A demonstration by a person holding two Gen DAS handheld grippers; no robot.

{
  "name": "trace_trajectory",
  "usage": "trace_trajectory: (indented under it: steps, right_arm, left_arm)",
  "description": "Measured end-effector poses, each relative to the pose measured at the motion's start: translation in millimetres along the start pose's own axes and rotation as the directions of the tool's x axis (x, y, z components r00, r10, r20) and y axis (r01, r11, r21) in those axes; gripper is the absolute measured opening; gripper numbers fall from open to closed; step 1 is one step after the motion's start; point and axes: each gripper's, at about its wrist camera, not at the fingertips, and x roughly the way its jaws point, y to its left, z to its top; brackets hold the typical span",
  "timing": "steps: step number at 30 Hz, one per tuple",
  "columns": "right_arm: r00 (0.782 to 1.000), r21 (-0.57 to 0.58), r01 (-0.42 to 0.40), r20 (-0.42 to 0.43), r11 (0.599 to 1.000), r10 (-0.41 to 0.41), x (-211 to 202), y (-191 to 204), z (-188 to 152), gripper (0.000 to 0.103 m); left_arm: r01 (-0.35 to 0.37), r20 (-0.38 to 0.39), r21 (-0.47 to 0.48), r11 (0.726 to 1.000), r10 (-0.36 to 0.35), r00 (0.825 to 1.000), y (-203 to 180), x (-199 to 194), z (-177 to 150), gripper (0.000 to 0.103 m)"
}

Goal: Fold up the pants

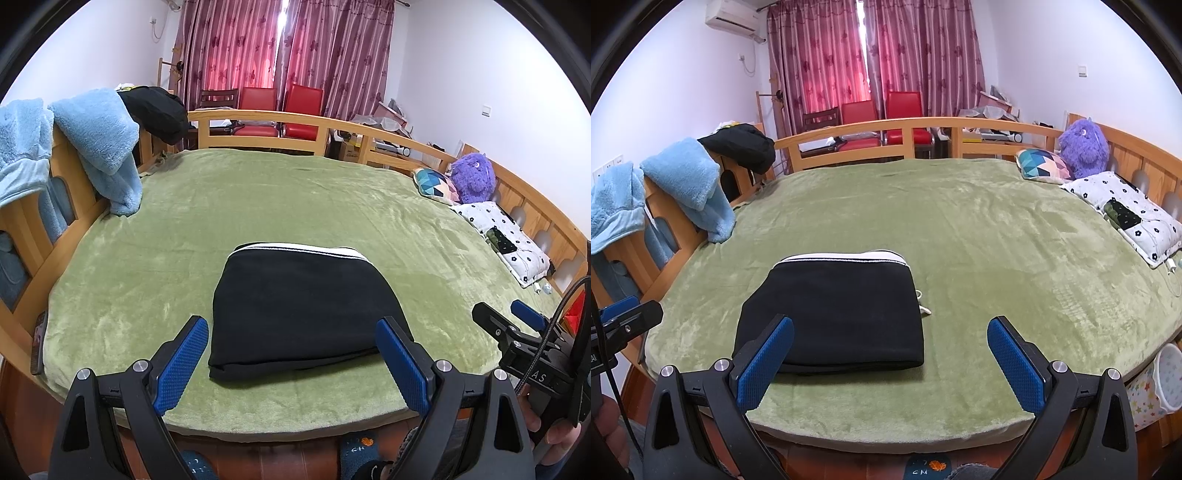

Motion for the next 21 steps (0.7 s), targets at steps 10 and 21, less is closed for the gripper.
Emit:
trace_trajectory:
  steps: [10, 21]
  right_arm:
    - [1.000, 0.002, 0.000, -0.001, 1.000, 0.000, -1.8, -0.3, -0.2, 0.103]
    - [1.000, -0.004, -0.007, 0.010, 1.000, 0.007, -5.7, 1.3, 1.5, 0.103]
  left_arm:
    - [0.002, 0.000, -0.001, 1.000, -0.002, 1.000, 0.8, 0.4, -0.3, 0.092]
    - [0.005, 0.001, -0.013, 1.000, -0.005, 1.000, -4.4, -2.1, -4.6, 0.092]
